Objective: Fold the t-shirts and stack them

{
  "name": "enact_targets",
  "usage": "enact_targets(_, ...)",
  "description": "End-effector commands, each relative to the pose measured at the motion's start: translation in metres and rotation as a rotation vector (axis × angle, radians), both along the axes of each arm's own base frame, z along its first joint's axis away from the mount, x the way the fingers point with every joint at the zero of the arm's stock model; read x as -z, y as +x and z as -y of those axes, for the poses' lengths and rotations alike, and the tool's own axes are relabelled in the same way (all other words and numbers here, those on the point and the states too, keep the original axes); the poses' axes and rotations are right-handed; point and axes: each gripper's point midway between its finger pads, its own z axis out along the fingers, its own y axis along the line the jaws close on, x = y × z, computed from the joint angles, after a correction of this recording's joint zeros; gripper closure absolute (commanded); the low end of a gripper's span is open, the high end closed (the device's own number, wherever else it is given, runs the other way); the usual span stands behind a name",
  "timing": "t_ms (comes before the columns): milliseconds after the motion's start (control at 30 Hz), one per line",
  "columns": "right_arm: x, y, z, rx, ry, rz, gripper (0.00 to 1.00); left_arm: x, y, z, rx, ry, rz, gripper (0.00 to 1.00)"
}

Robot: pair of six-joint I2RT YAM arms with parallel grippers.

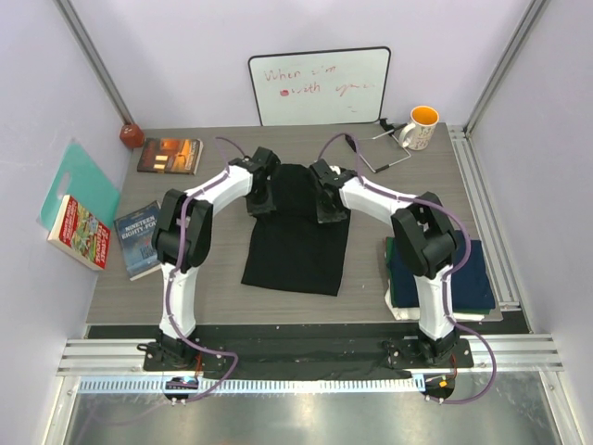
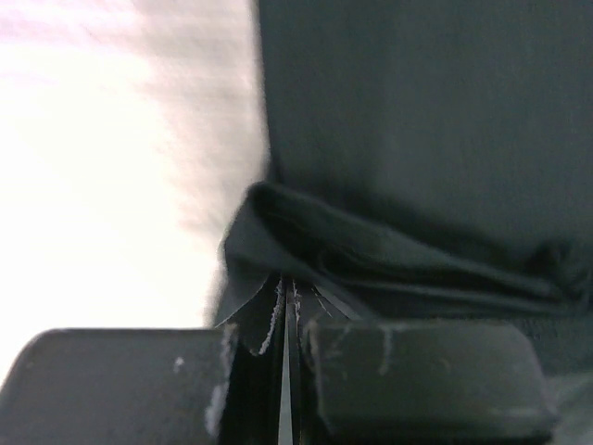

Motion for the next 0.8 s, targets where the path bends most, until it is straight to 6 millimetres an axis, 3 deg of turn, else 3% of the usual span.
enact_targets(0,-0.019,-0.016,0.013,0.029,0.017,0.013,0.99,-0.008,0.041,-0.019,-0.063,0.012,0.074,1.0)
enact_targets(233,-0.016,-0.03,0.028,0.043,-0.014,0.008,0.99,-0.008,0.065,-0.028,-0.068,0.008,0.064,1.0)
enact_targets(367,-0.046,-0.027,0.029,0.05,-0.004,0.045,0.95,-0.02,0.064,-0.038,-0.074,-0.011,0.037,0.99)
enact_targets(400,-0.054,-0.028,0.029,0.045,0.006,0.052,0.9,-0.019,0.057,-0.038,-0.065,-0.031,0.012,0.95)
enact_targets(433,-0.07,-0.031,0.028,0.034,0.035,0.072,0.84,-0.02,0.05,-0.04,-0.061,-0.05,-0.014,0.85)
enact_targets(467,-0.074,-0.037,0.028,0.027,0.051,0.069,0.79,-0.029,0.044,-0.035,-0.036,-0.138,-0.033,0.8)
enact_targets(500,-0.077,-0.044,0.026,0.018,0.088,0.056,0.78,-0.022,0.028,-0.035,-0.03,-0.183,-0.084,0.76)
enact_targets(533,-0.091,-0.048,0.022,0.007,0.139,0.085,0.76,-0.024,0.027,-0.032,-0.036,-0.242,-0.079,0.68)
enact_targets(567,-0.081,-0.062,0.024,0.003,0.153,0.05,0.75,-0.041,0.022,-0.029,-0.068,-0.361,-0.078,0.65)
enact_targets(600,-0.079,-0.067,0.023,0.001,0.173,0.042,0.73,-0.026,0.002,-0.032,-0.099,-0.394,-0.135,0.61)
enact_targets(633,-0.078,-0.073,0.017,-0.016,0.221,0.031,0.63,-0.027,0.005,-0.034,-0.11,-0.447,-0.108,0.6)
enact_targets(767,-0.048,-0.11,0.02,-0.043,0.294,-0.083,0.63,-0.021,-0.026,-0.031,-0.08,-0.513,-0.144,0.6)
